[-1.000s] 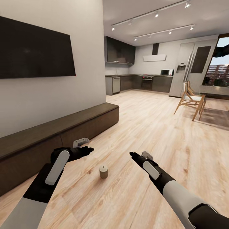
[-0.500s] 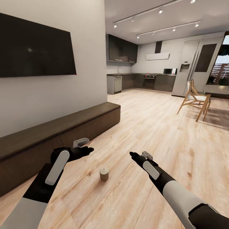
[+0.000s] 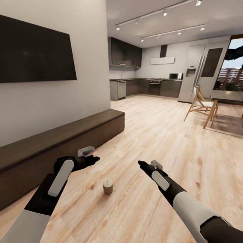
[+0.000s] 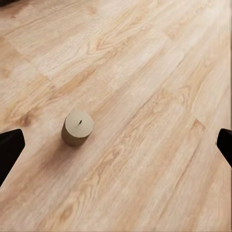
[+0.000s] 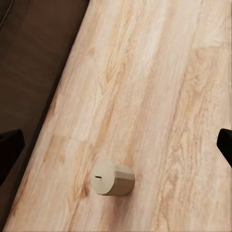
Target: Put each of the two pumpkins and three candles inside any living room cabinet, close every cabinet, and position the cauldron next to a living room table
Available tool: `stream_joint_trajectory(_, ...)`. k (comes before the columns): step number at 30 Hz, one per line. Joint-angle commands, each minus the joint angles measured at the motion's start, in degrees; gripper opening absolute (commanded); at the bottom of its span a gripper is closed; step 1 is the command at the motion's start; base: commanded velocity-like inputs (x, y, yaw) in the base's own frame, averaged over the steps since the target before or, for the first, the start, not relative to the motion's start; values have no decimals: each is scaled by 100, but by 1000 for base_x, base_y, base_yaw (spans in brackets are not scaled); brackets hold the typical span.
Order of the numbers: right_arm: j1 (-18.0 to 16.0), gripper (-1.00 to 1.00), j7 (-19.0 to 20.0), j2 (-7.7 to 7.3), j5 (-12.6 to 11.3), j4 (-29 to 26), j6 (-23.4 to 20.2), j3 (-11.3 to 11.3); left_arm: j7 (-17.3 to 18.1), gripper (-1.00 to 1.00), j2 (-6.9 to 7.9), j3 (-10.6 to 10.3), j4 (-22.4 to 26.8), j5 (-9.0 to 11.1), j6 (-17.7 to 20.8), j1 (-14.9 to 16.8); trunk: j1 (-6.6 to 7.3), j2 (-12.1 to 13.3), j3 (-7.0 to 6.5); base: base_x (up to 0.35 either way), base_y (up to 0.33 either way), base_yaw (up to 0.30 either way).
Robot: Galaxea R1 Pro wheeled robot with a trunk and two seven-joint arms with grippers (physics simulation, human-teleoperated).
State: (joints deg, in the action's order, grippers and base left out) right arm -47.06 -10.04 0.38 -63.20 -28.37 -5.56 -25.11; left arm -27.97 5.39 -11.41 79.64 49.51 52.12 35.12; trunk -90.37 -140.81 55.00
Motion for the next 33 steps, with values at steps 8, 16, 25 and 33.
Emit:
stream_joint_trajectory(8,-5,100,-42,-3,-26,-10,2,-29,-60,100,6,-10,7,59,7,4,1,-3,-16,0,0,-258)
stream_joint_trajectory(16,-5,100,-41,-3,-26,-10,2,-32,-60,100,6,-10,7,59,6,4,1,-3,-24,0,0,-100)
stream_joint_trajectory(25,-5,100,-35,-3,-26,-11,2,-35,-60,100,6,-10,7,59,5,4,1,-3,-24,0,0,-2)
stream_joint_trajectory(33,-5,100,-34,-3,-26,-11,2,-38,-63,100,6,-10,7,56,7,4,1,-3,-24,54,23,-95)
